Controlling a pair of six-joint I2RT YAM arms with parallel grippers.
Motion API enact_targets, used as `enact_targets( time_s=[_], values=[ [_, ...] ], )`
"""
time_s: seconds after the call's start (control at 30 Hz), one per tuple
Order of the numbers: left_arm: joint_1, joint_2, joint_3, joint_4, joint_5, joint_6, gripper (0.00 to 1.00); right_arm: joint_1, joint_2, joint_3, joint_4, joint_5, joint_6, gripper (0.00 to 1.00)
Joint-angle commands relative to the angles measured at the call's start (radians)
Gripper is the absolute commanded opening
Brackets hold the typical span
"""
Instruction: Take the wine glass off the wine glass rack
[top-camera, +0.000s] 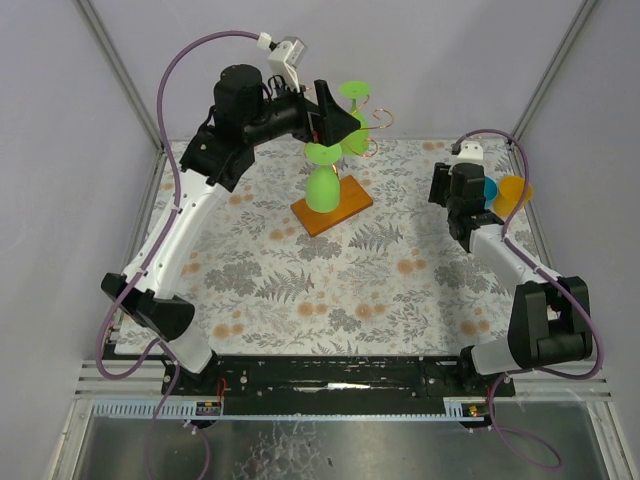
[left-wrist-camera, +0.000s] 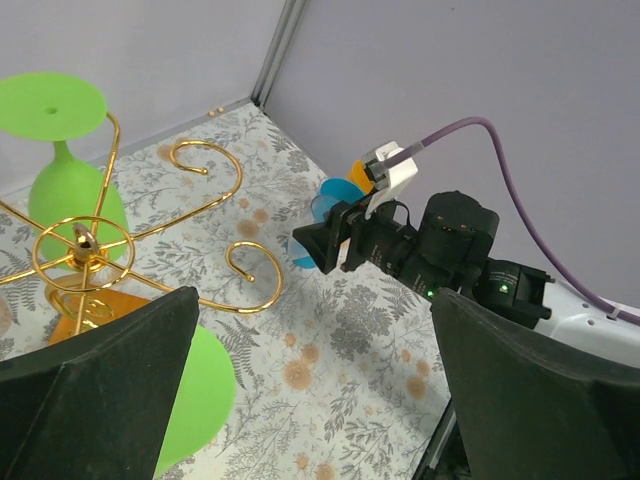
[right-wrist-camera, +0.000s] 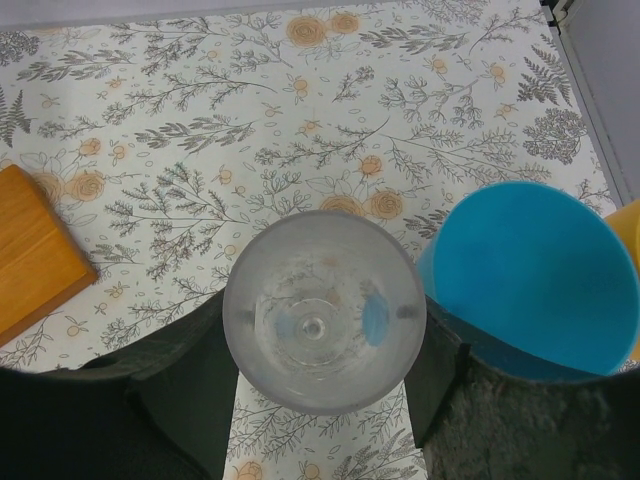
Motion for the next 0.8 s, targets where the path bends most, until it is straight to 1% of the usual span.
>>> enact_targets(
  time_s=[0.0, 0.13, 0.27, 0.43, 0.67, 0.77],
  values=[
    [0.002, -0.025, -0.007, 0.043, 0.038, -0.014, 1.0, 0.004, 0.003, 0.017, 0.043, 0.029, 0.012, 0.45],
    [0.003, -0.026, -0.015, 0.046, 0.041, -0.009, 1.0, 0.004, -0.019, 0.038, 0.04, 0.015, 0.018, 0.58],
    [0.005, -0.026, -0.017, 0.055, 0.037, -0.01, 1.0, 0.004, -0.057, 0.068, 0.047, -0.014, 0.024, 0.68],
    [0.006, -0.026, -0.019, 0.07, 0.03, -0.012, 1.0, 0.004, -0.102, 0.127, 0.045, -0.041, 0.012, 0.74],
    [0.015, -0.026, -0.021, 0.086, 0.015, -0.022, 1.0, 0.004, -0.138, 0.226, -0.001, -0.034, 0.013, 0.78],
    [0.047, -0.027, -0.021, 0.096, -0.008, -0.041, 1.0, 0.004, -0.165, 0.257, -0.022, -0.026, 0.03, 0.79]
  ],
)
